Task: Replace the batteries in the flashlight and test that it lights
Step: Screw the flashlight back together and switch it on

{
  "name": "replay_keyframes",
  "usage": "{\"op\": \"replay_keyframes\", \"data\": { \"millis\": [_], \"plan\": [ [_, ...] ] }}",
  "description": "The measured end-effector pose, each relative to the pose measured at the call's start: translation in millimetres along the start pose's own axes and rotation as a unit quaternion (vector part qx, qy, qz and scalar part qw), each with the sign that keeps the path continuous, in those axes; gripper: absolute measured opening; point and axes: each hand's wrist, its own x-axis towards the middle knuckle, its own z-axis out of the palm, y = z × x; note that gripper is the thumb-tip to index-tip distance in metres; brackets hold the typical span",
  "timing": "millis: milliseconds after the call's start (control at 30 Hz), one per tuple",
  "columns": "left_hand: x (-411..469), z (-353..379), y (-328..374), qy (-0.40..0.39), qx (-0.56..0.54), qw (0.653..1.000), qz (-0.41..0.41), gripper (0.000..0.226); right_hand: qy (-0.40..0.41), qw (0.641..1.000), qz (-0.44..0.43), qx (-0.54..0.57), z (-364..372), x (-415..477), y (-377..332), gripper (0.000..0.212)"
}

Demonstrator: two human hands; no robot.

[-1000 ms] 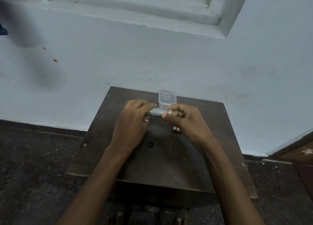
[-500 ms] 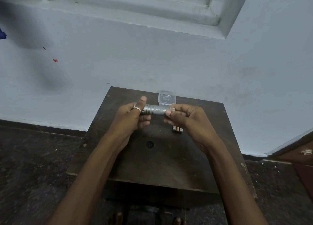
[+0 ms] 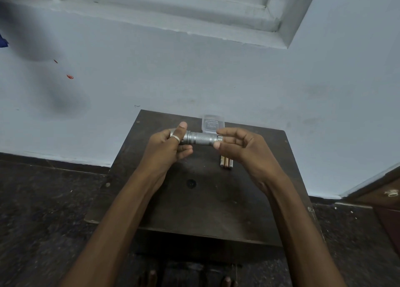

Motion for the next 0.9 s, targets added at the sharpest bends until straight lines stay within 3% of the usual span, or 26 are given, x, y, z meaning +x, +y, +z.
{"op": "replay_keyframes", "data": {
  "millis": [100,233,367,467,633,733,833,900],
  "plan": [
    [1,-1,-1,-0.001,0.004,1.000,0.004,0.031,-0.001,1.000,-0.004,-0.012,-2,1,2,0.034],
    [2,-1,-2,0.001,0.007,1.000,0.004,0.031,-0.007,0.999,0.020,-0.029,2,1,5,0.013],
    [1,2,-2,-0.004,0.008,1.000,0.011,0.030,0.013,0.994,0.063,-0.092,8,-1,2,0.046],
    [1,2,-1,-0.004,0.010,1.000,0.013,0.030,0.023,0.990,0.075,-0.121,9,-2,2,0.057],
    [2,0,-2,0.011,0.005,1.000,0.016,0.030,-0.004,0.999,0.008,-0.043,5,-2,0,0.021],
    [3,-1,-2,0.012,0.004,1.000,0.020,0.031,-0.019,0.999,-0.003,-0.032,-1,0,2,0.030],
    [3,0,-2,0.014,0.005,1.000,0.022,0.030,-0.026,0.997,0.007,-0.072,1,0,4,0.015],
    [3,0,-3,0.011,0.006,1.000,0.023,0.029,-0.022,0.996,0.024,-0.083,5,-1,4,0.028]
  ]
}}
